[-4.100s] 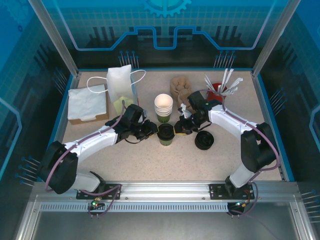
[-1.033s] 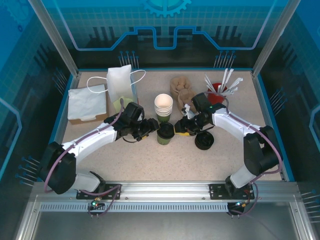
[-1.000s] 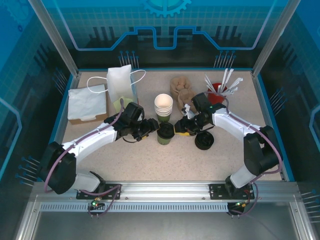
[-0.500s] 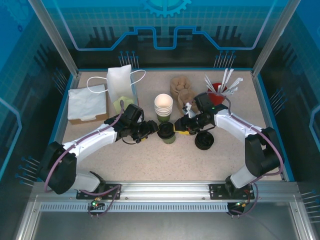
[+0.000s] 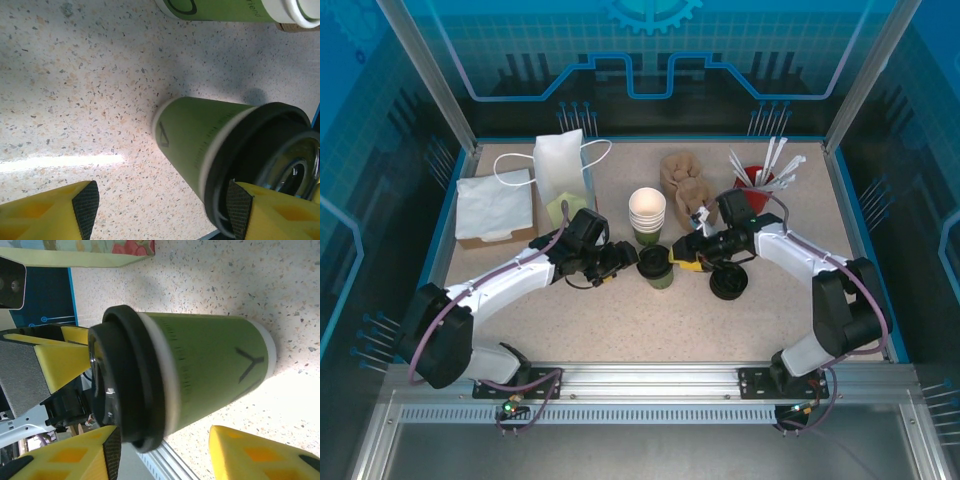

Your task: Pack the takeout coffee

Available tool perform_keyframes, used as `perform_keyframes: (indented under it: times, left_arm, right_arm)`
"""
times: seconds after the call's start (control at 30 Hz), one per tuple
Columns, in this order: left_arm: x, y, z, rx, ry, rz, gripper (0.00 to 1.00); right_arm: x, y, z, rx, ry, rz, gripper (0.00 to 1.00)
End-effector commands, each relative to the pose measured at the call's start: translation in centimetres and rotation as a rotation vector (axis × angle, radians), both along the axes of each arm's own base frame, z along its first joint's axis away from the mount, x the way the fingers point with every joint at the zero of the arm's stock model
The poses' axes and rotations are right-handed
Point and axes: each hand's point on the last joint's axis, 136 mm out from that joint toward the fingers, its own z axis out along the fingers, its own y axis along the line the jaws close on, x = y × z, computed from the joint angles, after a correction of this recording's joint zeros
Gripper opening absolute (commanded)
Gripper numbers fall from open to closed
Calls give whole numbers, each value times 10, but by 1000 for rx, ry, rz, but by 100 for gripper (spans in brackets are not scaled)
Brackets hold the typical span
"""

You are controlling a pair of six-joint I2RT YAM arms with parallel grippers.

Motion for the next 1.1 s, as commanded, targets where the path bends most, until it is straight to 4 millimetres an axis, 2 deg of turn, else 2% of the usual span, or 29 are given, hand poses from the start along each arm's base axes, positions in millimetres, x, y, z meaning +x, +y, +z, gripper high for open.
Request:
perform_keyframes:
  times: [0.0, 0.17, 0.37, 0.57, 0.67, 0.73, 0.9, 1.07]
  left_arm:
    - [-2, -5, 9, -24, -31, -35, 72]
    - [-1, -7, 11, -27, -35, -39, 72]
    - [1, -7, 25, -46, -69, -34, 72]
    - [-3, -2, 54, -74, -131, -26, 74]
    - [-9, 1, 62, -94, -146, -24, 75]
    - [-13, 4, 66, -88, -152, -24, 76]
    - [-23, 14, 60, -54, -132, -21, 77]
    - [-29, 20, 52, -44, -119, -3, 78]
  right_arm:
    - [-4, -3, 4, 29, 6, 2, 52]
    - [-7, -5, -1, 21, 18, 2, 52]
    - [-4, -11, 10, -13, -36, -10, 53]
    - [6, -15, 31, -32, -169, 5, 78]
    - [14, -6, 34, -47, -232, 47, 89]
    - [22, 4, 35, -46, -260, 81, 92]
    - [38, 30, 33, -28, -293, 156, 94]
    - [38, 45, 31, 5, -284, 207, 91]
